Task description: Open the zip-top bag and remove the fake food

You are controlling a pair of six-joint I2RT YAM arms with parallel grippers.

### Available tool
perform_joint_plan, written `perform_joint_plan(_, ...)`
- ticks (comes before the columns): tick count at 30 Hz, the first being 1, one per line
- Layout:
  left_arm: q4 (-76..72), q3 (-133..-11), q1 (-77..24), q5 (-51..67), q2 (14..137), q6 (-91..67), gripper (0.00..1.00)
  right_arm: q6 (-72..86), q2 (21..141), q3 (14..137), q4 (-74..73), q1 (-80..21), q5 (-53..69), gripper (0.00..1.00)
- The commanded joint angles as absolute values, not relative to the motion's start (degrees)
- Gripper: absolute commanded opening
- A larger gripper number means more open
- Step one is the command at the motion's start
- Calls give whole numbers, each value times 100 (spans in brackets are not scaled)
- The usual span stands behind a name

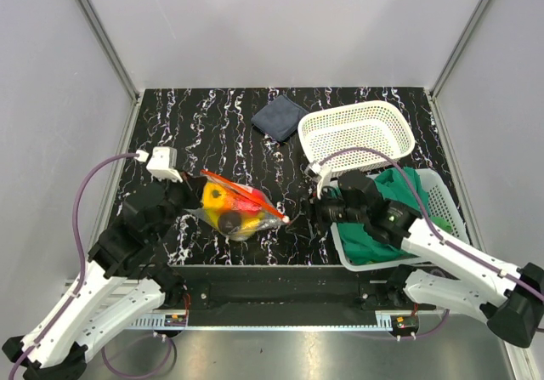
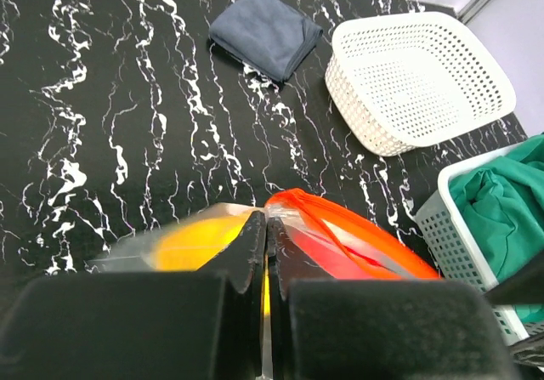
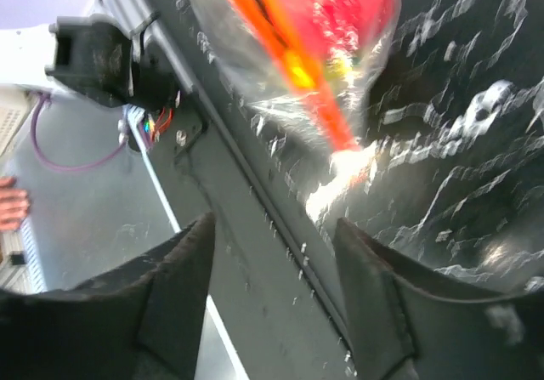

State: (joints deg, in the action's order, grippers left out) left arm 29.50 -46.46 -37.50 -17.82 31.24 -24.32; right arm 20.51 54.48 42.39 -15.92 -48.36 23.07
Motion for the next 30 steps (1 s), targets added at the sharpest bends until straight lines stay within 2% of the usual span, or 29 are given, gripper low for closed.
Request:
perform_joint_plan(1, 2364, -4667, -3718, -1846, 2909, -2346, 0, 1390, 5852, 5465, -1749, -4825, 1942, 69)
perform_joint_plan(4, 2504, -4676, -3718, -1635, 2944, -2373, 0, 871, 6362, 6081, -1705, -4825, 2013, 74)
perform_joint_plan(10, 2646, -4772, -3718, -1591, 3032, -2426, 0, 563, 7679, 6820, -1223, -4808, 2548, 72)
perform_joint_plan(14, 2672, -4834, -3709, -1494, 3050, -2408, 0, 212, 8304, 7048, -792, -4825, 2487, 71)
perform_joint_plan(21, 2654, -4843, -3709, -1301, 3111, -2461, 0, -123, 8622, 7383, -747, -4781, 2531, 69)
perform_joint_plan(26, 2540, -4825, -3709, -1038, 3129, -2435, 0, -35, 8893, 7567, -598, -4772, 2505, 63)
perform_joint_plan(30, 2531, -4852, -3709, -827, 3155, -2434, 0, -481, 9131, 7804, -528, -4702, 2513, 64)
